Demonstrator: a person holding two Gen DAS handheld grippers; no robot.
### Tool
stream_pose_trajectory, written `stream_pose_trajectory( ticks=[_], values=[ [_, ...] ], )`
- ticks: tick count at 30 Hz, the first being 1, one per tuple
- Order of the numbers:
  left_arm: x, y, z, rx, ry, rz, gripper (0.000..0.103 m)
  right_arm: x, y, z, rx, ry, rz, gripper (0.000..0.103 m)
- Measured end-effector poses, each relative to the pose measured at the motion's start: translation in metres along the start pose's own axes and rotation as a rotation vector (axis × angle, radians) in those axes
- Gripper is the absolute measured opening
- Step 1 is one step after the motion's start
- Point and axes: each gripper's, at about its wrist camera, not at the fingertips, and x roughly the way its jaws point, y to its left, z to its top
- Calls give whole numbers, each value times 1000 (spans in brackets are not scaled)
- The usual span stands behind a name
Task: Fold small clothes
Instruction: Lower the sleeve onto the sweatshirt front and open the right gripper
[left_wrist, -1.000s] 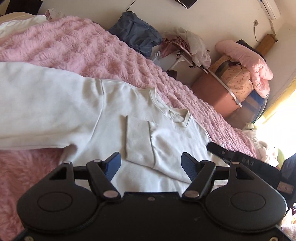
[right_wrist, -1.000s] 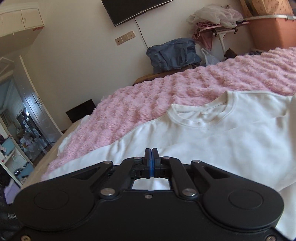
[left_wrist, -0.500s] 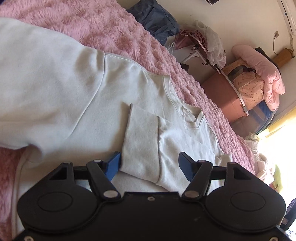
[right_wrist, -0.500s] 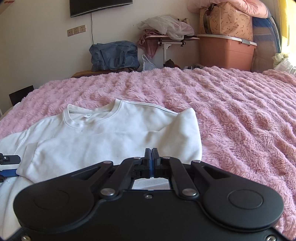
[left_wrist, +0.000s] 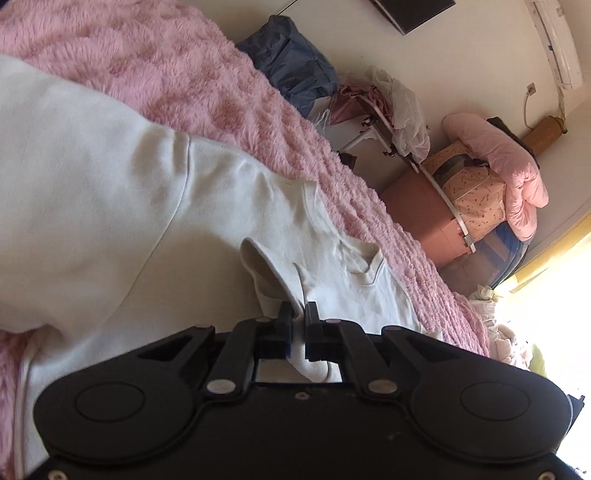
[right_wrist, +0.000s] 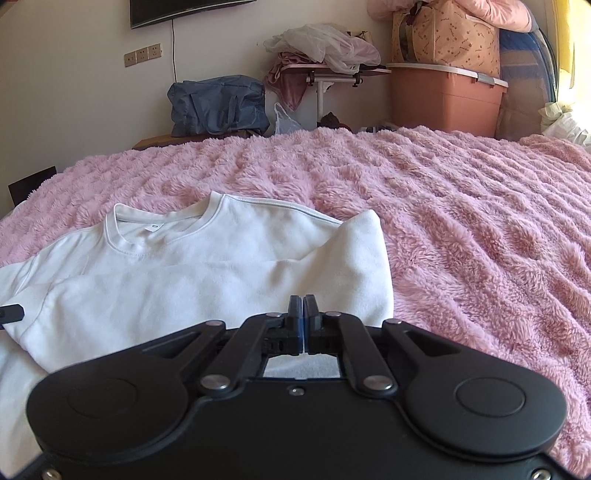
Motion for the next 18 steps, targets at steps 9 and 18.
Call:
stream_pose_trajectory(
  ticks=[9,18],
  values=[
    [-64,-9,34,82,-196,-41,3,6,-5,20,25,-27,-43,3],
    [-37,44,10,66,-74,139,3,20,-3,2,21,49,-41,3]
  ],
)
